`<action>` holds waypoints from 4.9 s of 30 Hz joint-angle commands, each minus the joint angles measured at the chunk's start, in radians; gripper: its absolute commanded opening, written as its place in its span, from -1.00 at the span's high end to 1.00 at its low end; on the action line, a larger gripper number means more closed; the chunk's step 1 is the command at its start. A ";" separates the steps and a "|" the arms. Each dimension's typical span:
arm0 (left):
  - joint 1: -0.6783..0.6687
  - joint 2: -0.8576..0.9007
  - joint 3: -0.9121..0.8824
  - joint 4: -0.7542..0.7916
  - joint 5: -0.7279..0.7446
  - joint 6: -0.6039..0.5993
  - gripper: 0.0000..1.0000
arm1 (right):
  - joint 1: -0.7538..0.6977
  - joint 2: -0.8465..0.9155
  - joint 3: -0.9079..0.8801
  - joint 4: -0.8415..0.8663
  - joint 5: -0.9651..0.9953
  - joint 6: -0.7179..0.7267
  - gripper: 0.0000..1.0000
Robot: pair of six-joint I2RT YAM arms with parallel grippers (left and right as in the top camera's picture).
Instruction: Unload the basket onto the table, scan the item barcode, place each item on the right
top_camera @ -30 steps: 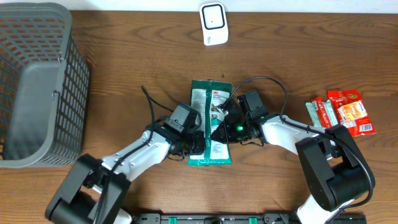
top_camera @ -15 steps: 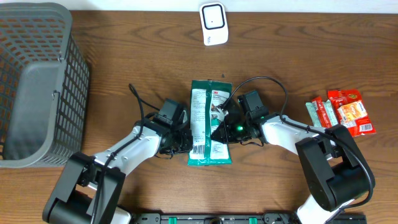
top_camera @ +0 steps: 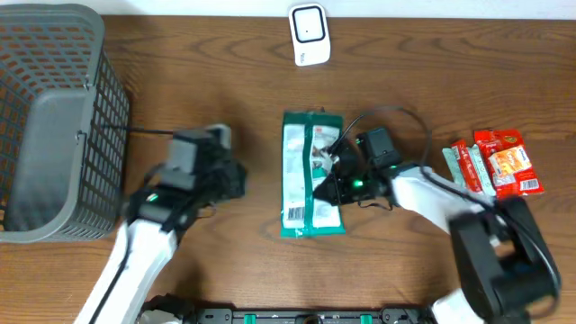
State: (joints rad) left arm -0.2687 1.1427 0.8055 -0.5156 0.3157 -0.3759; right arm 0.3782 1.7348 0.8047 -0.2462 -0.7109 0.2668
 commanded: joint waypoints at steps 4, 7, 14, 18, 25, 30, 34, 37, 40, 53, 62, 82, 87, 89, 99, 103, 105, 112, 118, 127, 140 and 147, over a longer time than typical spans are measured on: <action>0.132 -0.164 0.012 -0.014 -0.112 0.122 0.43 | -0.037 -0.306 0.045 -0.114 0.014 -0.121 0.98; 0.172 -0.143 0.012 -0.067 -0.188 0.136 0.43 | -0.039 -0.396 0.175 -0.315 0.133 -0.164 0.98; 0.202 0.042 0.011 -0.067 -0.232 0.136 -0.29 | -0.036 -0.408 0.472 -0.689 0.379 -0.270 0.98; 0.202 0.133 0.011 -0.068 -0.231 0.136 -0.61 | -0.036 -0.407 0.531 -0.741 0.437 -0.275 0.98; 0.202 0.253 0.011 -0.068 -0.231 0.136 -0.63 | -0.036 -0.266 0.924 -0.976 0.573 -0.274 0.98; 0.202 0.283 0.011 -0.067 -0.231 0.136 -0.64 | 0.000 -0.006 1.432 -1.239 0.748 -0.300 0.98; 0.202 0.283 0.011 -0.067 -0.231 0.136 -0.64 | 0.052 0.214 1.858 -1.370 0.880 -0.360 0.98; 0.202 0.283 0.011 -0.067 -0.231 0.136 -0.64 | 0.122 0.335 1.980 -1.317 1.065 -0.459 0.98; 0.202 0.283 0.011 -0.068 -0.231 0.136 -0.64 | 0.181 0.416 1.979 -1.241 1.243 -0.562 0.98; 0.202 0.283 0.010 -0.067 -0.231 0.136 -0.64 | 0.275 0.859 1.979 -0.539 1.615 -1.206 0.98; 0.202 0.283 0.010 -0.067 -0.231 0.135 -0.64 | 0.243 1.023 1.979 -0.040 1.645 -1.271 0.98; 0.202 0.283 0.010 -0.067 -0.231 0.136 -0.64 | 0.170 1.065 1.910 -0.194 1.252 -1.489 0.98; 0.202 0.283 0.010 -0.067 -0.231 0.136 -0.64 | 0.170 1.065 1.884 -0.252 1.250 -1.502 0.98; 0.202 0.283 0.010 -0.067 -0.231 0.135 -0.64 | 0.171 1.065 1.884 -0.292 1.245 -1.502 0.98; 0.202 0.283 0.010 -0.067 -0.231 0.136 -0.64 | 0.187 1.065 1.884 -0.326 1.232 -1.502 0.98; 0.202 0.283 0.010 -0.067 -0.231 0.136 -0.64 | 0.186 1.064 1.884 -0.322 1.233 -1.497 0.98; 0.202 0.283 0.010 -0.067 -0.231 0.136 -0.64 | 0.186 1.059 1.884 -0.319 1.231 -1.471 0.98; 0.202 0.283 0.010 -0.067 -0.231 0.136 -0.64 | 0.186 1.022 1.884 -0.319 1.214 -1.448 0.98; 0.202 0.283 0.010 -0.067 -0.231 0.136 -0.65 | 0.187 0.903 1.884 -0.346 1.208 -1.357 0.98; 0.202 0.283 0.010 -0.067 -0.231 0.135 -0.64 | 0.183 0.659 1.884 -0.715 1.164 -1.156 0.98; 0.202 0.283 0.010 -0.067 -0.231 0.136 -0.64 | 0.065 0.442 1.884 -1.218 0.950 -0.574 0.97; 0.202 0.283 0.010 -0.067 -0.231 0.136 -0.65 | -0.117 0.472 1.818 -1.452 0.702 -0.464 0.97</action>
State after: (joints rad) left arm -0.0708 1.4204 0.8066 -0.5797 0.0978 -0.2531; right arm 0.3202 2.1998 2.6686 -1.6924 0.1200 -0.3267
